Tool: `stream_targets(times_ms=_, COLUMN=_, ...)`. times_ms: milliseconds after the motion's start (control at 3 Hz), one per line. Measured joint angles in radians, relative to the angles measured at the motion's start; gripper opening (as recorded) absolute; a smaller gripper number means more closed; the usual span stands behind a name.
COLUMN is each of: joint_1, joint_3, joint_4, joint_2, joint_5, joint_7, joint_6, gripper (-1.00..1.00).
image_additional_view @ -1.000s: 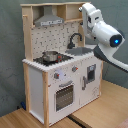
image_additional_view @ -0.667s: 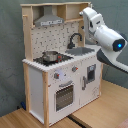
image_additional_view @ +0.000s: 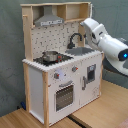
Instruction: Play with the kitchen
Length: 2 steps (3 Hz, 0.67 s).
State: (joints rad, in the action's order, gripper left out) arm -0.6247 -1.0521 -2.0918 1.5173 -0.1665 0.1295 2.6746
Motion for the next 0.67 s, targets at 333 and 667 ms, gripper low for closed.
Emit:
stream_targets(times_ms=333, joint_1=0.069, joint_3=-0.046, joint_4=-0.039, joint_2=-0.002, joint_5=-0.067, joint_7=0.006, joint_6=-0.003, gripper=1.0)
stream_targets(times_ms=667, joint_1=0.121, joint_3=-0.087, joint_4=-0.081, joint_2=-0.011, joint_5=-0.114, joint_7=0.062, joint_6=-0.002, gripper=1.0)
